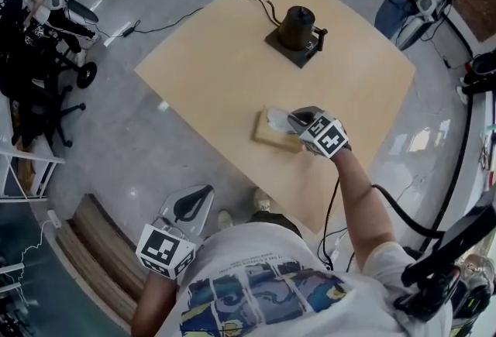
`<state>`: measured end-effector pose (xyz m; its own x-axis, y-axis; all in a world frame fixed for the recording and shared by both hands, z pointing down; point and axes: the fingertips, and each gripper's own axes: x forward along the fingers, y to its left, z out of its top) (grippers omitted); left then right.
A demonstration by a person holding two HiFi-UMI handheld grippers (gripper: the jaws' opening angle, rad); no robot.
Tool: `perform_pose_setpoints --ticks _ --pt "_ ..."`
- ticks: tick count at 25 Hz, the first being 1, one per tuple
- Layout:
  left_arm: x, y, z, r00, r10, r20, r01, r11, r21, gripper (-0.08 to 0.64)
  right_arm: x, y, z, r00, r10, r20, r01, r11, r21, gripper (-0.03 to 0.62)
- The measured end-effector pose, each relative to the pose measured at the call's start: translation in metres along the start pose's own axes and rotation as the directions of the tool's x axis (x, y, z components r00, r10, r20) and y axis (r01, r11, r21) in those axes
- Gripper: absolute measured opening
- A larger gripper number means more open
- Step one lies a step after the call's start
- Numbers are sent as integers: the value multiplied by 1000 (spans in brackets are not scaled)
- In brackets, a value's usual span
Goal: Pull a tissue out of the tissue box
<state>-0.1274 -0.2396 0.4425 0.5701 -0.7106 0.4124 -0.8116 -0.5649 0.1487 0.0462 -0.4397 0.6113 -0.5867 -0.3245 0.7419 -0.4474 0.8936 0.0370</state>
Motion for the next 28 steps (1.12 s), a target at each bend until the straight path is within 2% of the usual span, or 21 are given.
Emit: perform_pose_setpoints --ticks 22,28 --pt "-53 3 -13 997 -59 49 58 998 27 0 -37 29 37 989 -148 19 149 987 -59 3" --pt "-60 -6 -20 994 -99 54 97 994 40 0 -64 46 42 978 -208 12 208 975 -80 3"
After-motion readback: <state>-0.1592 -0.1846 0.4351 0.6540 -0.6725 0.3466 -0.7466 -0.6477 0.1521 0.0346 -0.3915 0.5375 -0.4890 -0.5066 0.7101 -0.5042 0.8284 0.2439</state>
